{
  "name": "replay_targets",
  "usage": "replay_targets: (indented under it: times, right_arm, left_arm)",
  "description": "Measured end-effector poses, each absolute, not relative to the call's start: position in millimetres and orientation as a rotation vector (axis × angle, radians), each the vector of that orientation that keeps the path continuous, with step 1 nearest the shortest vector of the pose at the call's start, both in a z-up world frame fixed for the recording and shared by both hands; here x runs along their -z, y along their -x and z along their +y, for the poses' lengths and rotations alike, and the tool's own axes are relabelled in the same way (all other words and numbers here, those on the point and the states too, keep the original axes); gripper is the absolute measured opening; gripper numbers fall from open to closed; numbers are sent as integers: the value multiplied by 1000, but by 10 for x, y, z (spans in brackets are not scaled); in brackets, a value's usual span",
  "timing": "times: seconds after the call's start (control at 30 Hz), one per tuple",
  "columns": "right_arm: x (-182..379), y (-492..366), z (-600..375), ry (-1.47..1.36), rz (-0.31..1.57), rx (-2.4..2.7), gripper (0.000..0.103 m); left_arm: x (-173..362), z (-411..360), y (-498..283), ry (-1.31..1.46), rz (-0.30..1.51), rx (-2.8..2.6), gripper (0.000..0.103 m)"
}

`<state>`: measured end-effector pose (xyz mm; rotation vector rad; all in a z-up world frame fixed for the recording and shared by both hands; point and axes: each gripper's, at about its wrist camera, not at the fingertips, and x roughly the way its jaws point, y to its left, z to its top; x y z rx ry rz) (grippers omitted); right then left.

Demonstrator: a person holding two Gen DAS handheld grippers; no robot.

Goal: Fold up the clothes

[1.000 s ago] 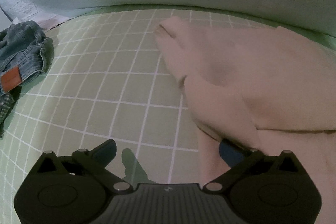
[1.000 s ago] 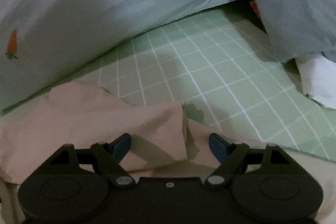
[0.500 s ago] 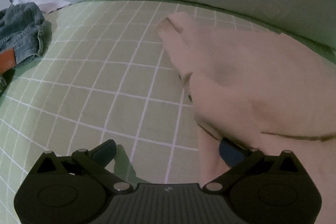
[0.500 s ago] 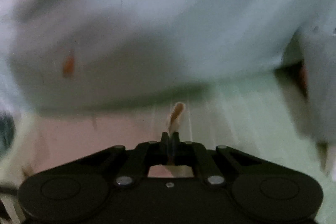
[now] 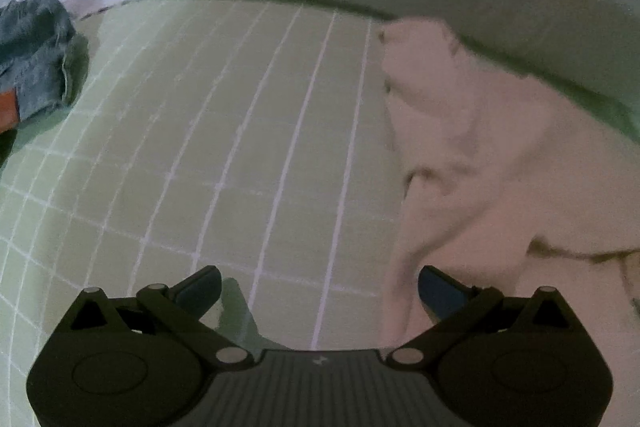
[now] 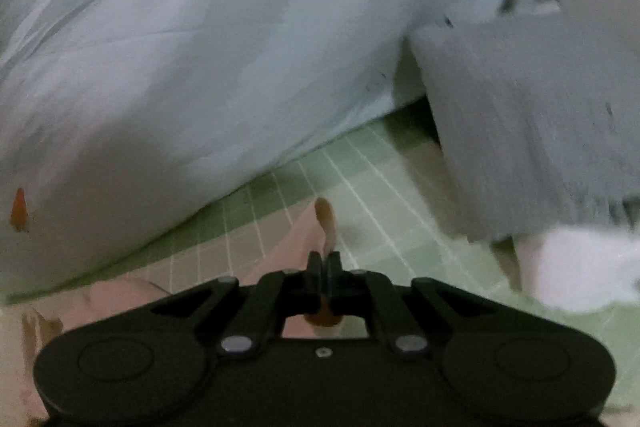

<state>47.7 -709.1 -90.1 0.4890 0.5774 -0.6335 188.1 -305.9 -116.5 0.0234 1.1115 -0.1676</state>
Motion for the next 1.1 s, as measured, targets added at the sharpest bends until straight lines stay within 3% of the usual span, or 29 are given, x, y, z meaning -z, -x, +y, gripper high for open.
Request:
replay_targets:
  times: [0.2, 0.3, 0.5, 0.53, 0.57, 0.9, 1.0, 1.03, 1.07, 1.1]
  right_arm:
    - [984, -469, -7107, -507, 611, 655, 3]
    - [1001, -483, -7120, -520, 619, 662, 3]
    - [1019, -493, -7168, -541, 636, 670, 4]
    - [1020, -482, -7181, -548, 635, 671, 4]
    - [1021, -468, -7196, -556, 631, 674, 4]
    - [1018, -417, -7164, -513, 641, 700, 3]
    - [1004, -419, -7112, -493, 643, 699, 3]
    - [984, -414, -7086, -487, 637, 692, 3]
    - [964, -407, -7060, -483, 631, 685, 3]
    - [940, -399, -7027, -482, 622, 671, 3]
  left_arm:
    - [970, -3044, -2126, 119, 1033, 262, 102]
    - [1012, -3177, -2366, 134, 1034, 288, 94]
    - [1177, -3418, -2780, 156, 1080, 350, 43]
    - [1202, -3436, -2825, 161, 1081, 352, 22]
    - [1228, -3443, -2874, 160, 1080, 343, 12]
    - [1295, -3460, -3163, 177, 1008, 326, 9]
    - [1229, -3523, -3092, 128, 987, 330, 15]
    - [1188, -3530, -3042, 106, 974, 329, 24]
    - [1151, -3524, -2995, 92, 968, 325, 46]
    - [1109, -3506, -2939, 81, 958, 319, 59]
